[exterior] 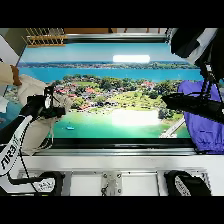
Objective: Fold the clothes and pants, and hang the long-sleeved shirts on hangers.
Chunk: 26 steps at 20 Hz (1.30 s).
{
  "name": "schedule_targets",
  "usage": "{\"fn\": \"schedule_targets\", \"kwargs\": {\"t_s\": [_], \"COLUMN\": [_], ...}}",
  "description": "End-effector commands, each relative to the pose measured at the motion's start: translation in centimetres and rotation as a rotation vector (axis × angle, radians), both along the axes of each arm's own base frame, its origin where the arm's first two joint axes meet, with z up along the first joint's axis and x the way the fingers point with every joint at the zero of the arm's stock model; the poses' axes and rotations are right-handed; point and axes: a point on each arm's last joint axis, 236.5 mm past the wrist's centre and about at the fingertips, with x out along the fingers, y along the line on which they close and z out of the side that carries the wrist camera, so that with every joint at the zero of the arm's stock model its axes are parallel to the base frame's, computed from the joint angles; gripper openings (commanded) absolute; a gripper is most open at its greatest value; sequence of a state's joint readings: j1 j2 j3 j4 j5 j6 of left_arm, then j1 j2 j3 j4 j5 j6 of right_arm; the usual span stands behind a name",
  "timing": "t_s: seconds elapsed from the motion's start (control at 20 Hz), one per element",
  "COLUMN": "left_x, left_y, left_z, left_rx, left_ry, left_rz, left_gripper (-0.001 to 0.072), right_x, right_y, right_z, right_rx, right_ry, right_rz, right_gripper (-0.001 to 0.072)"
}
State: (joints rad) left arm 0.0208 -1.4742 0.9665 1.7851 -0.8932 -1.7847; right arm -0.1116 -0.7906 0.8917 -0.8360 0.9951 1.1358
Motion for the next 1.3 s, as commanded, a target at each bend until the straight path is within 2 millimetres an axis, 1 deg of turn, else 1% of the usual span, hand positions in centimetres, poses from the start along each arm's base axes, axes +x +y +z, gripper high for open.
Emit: {"fn": "schedule_targets", "kwargs": {"t_s": [0.0,0.05,0.1,0.15,0.2,0.25,0.35,0.4,0.45,0.5,0.6,0.65,0.75,0.8,0.85,0.9,0.95,1.0,1.05,1.1,1.15,1.2,1.25], "left_x": [-0.5,-0.3,0.2,0.7,1.1,1.3,1.2,0.8,0.3,-0.2,-0.4,0.0,1.2,2.0,2.8,3.7,4.6,5.3,6.1,6.5,6.5,5.9,4.8], "left_y": [-0.1,-0.6,-1.7,-4.1,-7.3,-11.1,-19.7,-24.0,-27.6,-31.3,-37.2,-39.5,-42.7,-43.5,-43.8,-43.5,-42.2,-40.4,-37.8,-34.9,-31.4,-27.8,-24.7], "left_z": [0.1,1.2,2.7,4.8,7.0,9.3,13.9,16.0,17.5,18.7,20.1,20.3,20.1,19.9,19.7,19.4,19.1,18.7,18.2,17.4,16.3,14.9,13.6], "left_rx": [-0.007,-0.007,-0.017,-0.06,-0.126,-0.202,-0.363,-0.422,-0.46,-0.504,-0.569,-0.584,-0.594,-0.596,-0.593,-0.59,-0.578,-0.553,-0.526,-0.499,-0.472,-0.446,-0.426], "left_ry": [0.016,-0.008,-0.05,-0.1,-0.149,-0.196,-0.308,-0.362,-0.407,-0.446,-0.485,-0.489,-0.484,-0.484,-0.482,-0.464,-0.43,-0.4,-0.366,-0.332,-0.293,-0.251,-0.215], "left_rz": [0.018,0.006,-0.014,-0.035,-0.062,-0.1,-0.223,-0.306,-0.384,-0.448,-0.535,-0.563,-0.595,-0.595,-0.59,-0.559,-0.513,-0.482,-0.436,-0.386,-0.325,-0.26,-0.202], "left_gripper": [0.0007,0.0007,0.0007,0.0007,0.0007,0.0007,0.0007,0.0008,0.0007,0.0007,0.0007,0.0007,0.0007,0.0013,0.0255,0.0639,0.069,0.0689,0.0689,0.0689,0.069,0.0689,0.0689], "right_x": [0.0,0.0,0.0,0.0,0.0,0.0,0.0,0.0,0.0,0.0,0.0,0.0,0.0,0.0,0.0,0.0,0.0,0.0,0.0,0.0,0.0,0.0,0.0], "right_y": [0.0,0.0,0.0,0.0,0.0,0.0,0.1,0.2,0.2,0.2,0.2,0.2,0.2,0.2,0.2,0.2,0.2,0.3,0.3,0.3,0.3,0.4,0.4], "right_z": [0.0,0.0,0.0,0.0,0.0,0.0,0.1,0.2,0.2,0.1,0.2,0.2,0.2,0.2,0.2,0.2,0.2,0.2,0.2,0.2,0.3,0.3,0.3], "right_rx": [0.0,0.0,0.0,0.0,0.0,0.0,0.007,0.013,0.013,0.012,0.015,0.015,0.015,0.015,0.015,0.015,0.015,0.015,0.015,0.016,0.021,0.023,0.023], "right_ry": [0.0,0.0,0.0,0.0,0.0,0.0,-0.001,-0.001,-0.002,-0.001,-0.001,-0.002,-0.001,-0.001,-0.002,-0.001,-0.002,-0.002,-0.002,-0.002,-0.002,-0.002,-0.002], "right_rz": [0.001,0.001,0.001,0.001,0.001,0.001,0.001,0.002,0.002,0.002,0.002,0.002,0.002,0.002,0.002,0.002,0.002,0.002,0.002,0.002,0.003,0.003,0.003], "right_gripper": [0.0015,0.0015,0.0015,0.0015,0.0015,0.0015,0.0015,0.0015,0.0015,0.0015,0.0015,0.0015,0.0015,0.0015,0.0014,0.0015,0.0015,0.0015,0.0015,0.0014,0.0015,0.0015,0.0015]}}
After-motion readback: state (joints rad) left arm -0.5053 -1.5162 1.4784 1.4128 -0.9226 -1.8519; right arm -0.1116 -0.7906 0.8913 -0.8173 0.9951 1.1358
